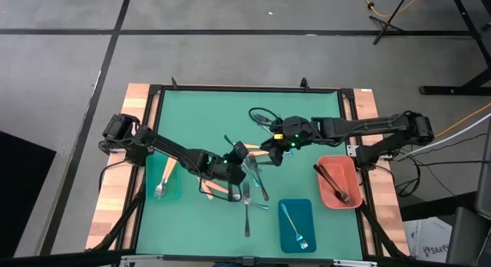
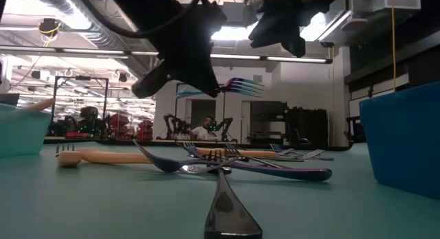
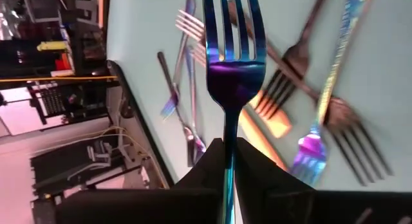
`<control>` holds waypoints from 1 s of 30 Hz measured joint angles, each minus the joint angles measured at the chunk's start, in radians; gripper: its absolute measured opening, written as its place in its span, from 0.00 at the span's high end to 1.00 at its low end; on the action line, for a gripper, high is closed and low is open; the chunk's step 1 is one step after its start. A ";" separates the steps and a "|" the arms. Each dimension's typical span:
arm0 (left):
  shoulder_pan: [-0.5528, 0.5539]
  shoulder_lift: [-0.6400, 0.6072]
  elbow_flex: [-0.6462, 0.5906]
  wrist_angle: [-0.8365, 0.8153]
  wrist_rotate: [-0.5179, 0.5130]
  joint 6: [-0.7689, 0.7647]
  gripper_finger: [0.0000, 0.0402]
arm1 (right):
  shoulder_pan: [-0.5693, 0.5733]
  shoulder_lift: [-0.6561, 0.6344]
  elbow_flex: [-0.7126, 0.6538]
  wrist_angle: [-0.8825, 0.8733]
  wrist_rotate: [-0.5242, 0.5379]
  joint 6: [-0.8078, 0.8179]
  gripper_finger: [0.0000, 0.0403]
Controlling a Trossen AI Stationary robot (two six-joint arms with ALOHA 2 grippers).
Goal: Sort silverware by color (type)
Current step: Put the blue fork into the blue bin
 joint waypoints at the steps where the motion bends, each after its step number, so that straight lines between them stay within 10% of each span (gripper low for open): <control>1: 0.006 0.000 0.000 0.016 0.000 0.013 0.98 | 0.000 0.000 0.000 0.004 0.000 0.000 0.83; 17: 0.030 0.000 0.000 0.176 0.057 0.188 0.97 | 0.000 0.085 0.000 0.027 -0.089 -0.002 0.57; 30: 0.030 0.000 0.000 0.234 0.057 0.242 0.97 | 0.000 0.160 0.000 0.030 -0.090 -0.004 0.56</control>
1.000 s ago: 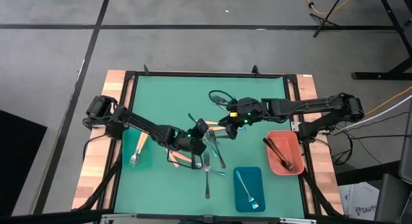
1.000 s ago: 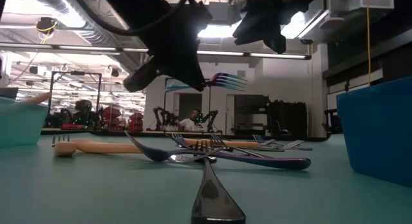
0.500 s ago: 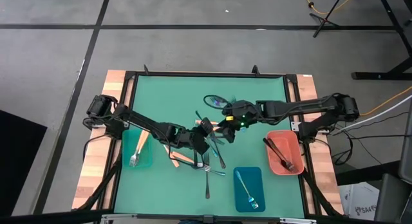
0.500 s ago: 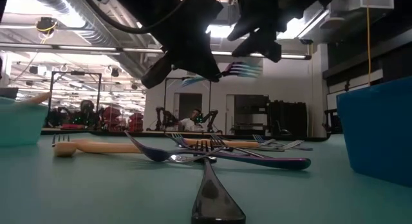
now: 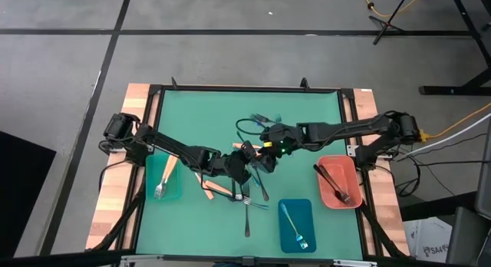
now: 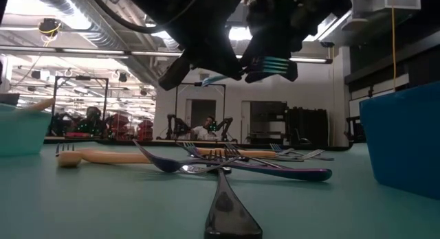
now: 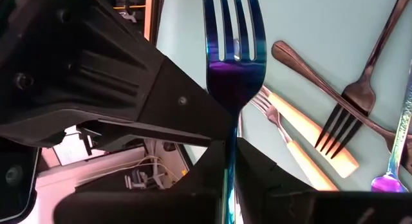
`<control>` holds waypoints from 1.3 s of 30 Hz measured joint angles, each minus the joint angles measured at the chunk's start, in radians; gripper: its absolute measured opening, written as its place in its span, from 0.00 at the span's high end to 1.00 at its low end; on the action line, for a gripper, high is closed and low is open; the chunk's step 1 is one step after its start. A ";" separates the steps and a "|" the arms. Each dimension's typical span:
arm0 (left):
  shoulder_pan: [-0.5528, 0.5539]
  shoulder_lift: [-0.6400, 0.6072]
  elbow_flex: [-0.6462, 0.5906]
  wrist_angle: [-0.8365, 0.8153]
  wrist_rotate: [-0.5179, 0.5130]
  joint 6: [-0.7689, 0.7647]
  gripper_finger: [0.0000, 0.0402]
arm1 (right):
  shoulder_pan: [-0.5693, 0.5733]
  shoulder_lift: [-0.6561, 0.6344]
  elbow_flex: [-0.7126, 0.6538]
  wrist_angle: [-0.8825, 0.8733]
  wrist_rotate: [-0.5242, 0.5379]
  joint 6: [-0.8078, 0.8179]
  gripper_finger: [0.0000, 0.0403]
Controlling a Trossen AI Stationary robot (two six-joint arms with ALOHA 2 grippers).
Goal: Sort silverware by color (type)
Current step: Put the blue fork into the blue bin
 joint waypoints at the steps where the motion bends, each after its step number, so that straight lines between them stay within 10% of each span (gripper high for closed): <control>1: 0.001 0.000 0.000 0.000 0.002 0.000 0.97 | 0.000 0.003 0.000 0.002 0.000 0.000 0.56; 23: 0.020 -0.001 0.000 0.010 0.034 0.000 0.97 | -0.001 0.040 0.000 0.066 -0.076 0.001 0.57; 39: 0.020 -0.001 0.000 0.004 0.042 -0.002 0.92 | 0.000 0.040 -0.002 0.052 -0.060 -0.001 0.89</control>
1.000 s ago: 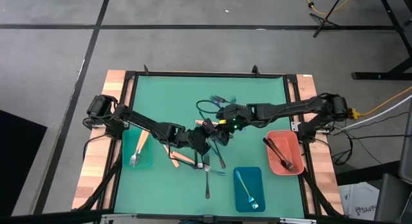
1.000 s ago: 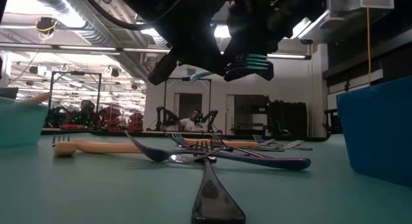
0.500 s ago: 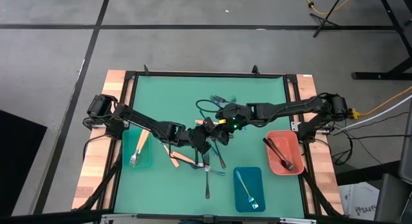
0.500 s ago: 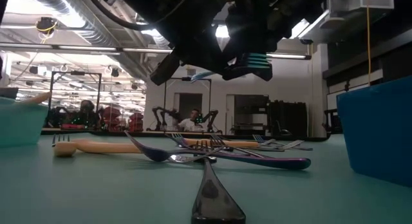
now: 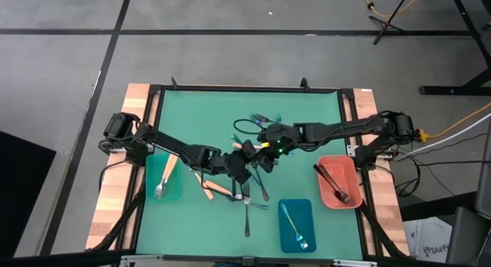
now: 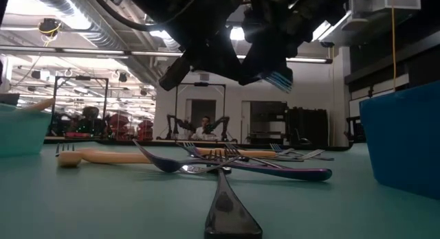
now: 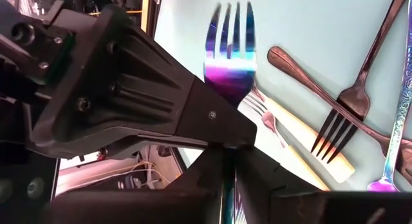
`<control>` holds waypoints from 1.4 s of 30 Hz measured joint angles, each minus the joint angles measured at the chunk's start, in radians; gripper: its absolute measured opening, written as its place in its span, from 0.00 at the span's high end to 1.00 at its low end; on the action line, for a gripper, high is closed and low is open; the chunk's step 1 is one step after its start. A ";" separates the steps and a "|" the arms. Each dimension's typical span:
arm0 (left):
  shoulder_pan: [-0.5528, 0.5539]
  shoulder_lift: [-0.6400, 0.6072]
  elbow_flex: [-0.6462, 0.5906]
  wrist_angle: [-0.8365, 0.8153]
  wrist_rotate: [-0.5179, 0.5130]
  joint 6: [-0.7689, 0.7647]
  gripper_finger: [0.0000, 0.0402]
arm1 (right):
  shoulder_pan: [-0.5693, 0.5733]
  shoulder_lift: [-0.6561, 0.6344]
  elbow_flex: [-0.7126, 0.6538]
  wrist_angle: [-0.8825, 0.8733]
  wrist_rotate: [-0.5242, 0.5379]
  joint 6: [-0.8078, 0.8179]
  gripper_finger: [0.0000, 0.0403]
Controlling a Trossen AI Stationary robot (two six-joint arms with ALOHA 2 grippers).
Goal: Sort silverware by color (type)
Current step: Put the blue fork into the blue bin
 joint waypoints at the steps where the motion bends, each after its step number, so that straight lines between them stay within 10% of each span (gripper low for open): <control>1: 0.000 0.000 0.000 0.000 0.000 -0.001 0.91 | 0.000 0.000 0.000 -0.001 0.001 0.000 0.90; 42: -0.096 0.000 0.000 -0.069 -0.094 -0.255 0.89 | 0.089 -0.204 0.003 -0.307 0.156 0.174 1.00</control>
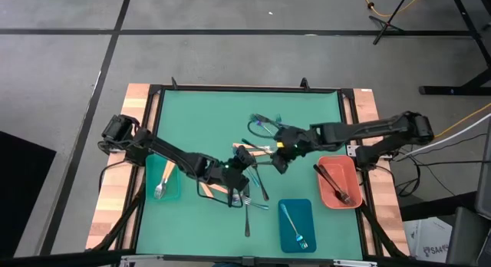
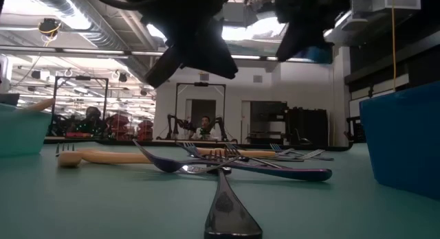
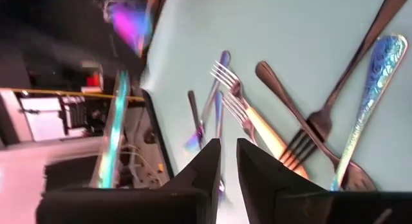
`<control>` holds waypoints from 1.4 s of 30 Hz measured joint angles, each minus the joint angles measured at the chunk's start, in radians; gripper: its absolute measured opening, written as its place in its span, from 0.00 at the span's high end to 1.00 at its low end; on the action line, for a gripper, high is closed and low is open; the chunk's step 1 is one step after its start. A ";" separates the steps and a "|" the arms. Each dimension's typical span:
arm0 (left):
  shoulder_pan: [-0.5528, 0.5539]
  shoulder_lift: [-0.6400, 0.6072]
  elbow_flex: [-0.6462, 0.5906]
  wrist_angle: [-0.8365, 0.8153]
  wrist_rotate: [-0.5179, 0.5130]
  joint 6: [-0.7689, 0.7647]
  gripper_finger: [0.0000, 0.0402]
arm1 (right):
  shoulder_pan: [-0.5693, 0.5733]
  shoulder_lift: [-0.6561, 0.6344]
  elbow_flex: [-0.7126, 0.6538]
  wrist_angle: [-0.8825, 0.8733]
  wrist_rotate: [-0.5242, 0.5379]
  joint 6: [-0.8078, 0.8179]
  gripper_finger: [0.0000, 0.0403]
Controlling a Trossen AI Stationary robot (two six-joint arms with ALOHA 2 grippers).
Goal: Sort silverware by color (type)
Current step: Put the blue fork into the blue bin
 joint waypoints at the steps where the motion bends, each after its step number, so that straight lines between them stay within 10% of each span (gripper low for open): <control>1: 0.003 0.000 0.000 -0.012 0.003 -0.015 0.89 | 0.024 -0.008 0.000 -0.010 0.010 0.026 1.00; 22: 0.014 0.000 0.000 -0.077 0.127 -0.114 0.89 | 0.676 0.042 -0.001 -0.057 0.520 0.969 1.00; 42: 0.040 0.000 0.000 -0.077 0.127 -0.115 0.89 | 0.855 0.229 -0.001 0.059 0.510 1.276 1.00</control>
